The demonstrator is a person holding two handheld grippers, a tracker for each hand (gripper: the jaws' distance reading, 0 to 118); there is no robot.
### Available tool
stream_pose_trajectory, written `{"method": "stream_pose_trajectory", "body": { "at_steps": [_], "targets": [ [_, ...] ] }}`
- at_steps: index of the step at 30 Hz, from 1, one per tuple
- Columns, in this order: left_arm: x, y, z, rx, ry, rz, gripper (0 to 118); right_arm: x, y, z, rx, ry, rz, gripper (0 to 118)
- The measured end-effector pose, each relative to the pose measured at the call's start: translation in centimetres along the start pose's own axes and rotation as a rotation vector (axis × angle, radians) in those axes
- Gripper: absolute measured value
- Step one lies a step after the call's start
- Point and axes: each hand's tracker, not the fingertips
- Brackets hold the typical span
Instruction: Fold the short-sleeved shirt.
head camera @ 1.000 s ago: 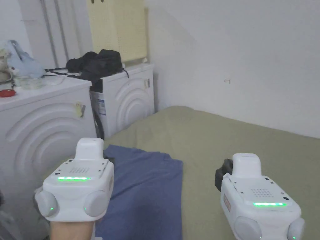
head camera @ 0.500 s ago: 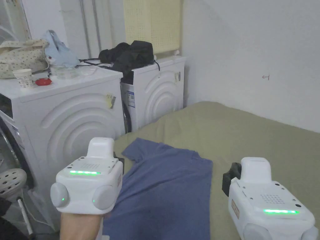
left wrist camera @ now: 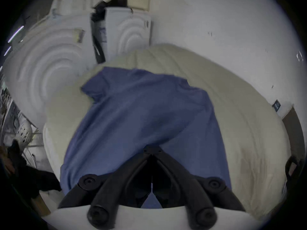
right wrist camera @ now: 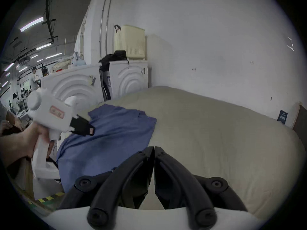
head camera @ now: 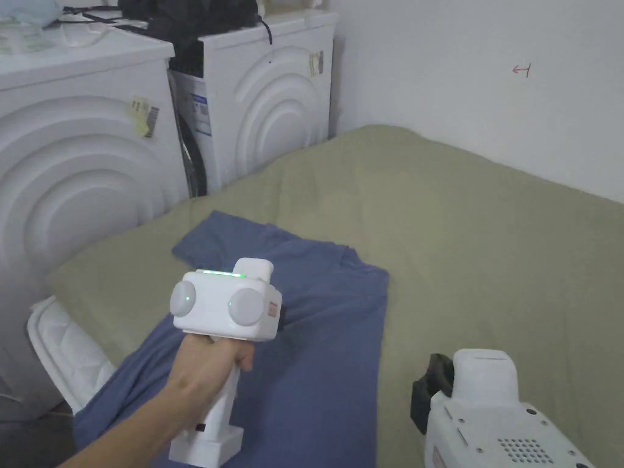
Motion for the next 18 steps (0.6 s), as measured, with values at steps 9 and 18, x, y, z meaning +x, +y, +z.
{"method": "stream_pose_trajectory", "body": {
  "at_steps": [9, 18],
  "targets": [
    [4.0, 0.0, -2.4, -0.084, 0.017, -0.058, 113, 1.8, -2.1, -0.5, -0.051, -0.029, -0.034, 7],
    [3.9, 0.6, -4.9, -0.069, 0.054, -0.115, 2, 5.4, -1.9, 2.3, -0.05, -0.09, -0.047, 7]
  ]
}}
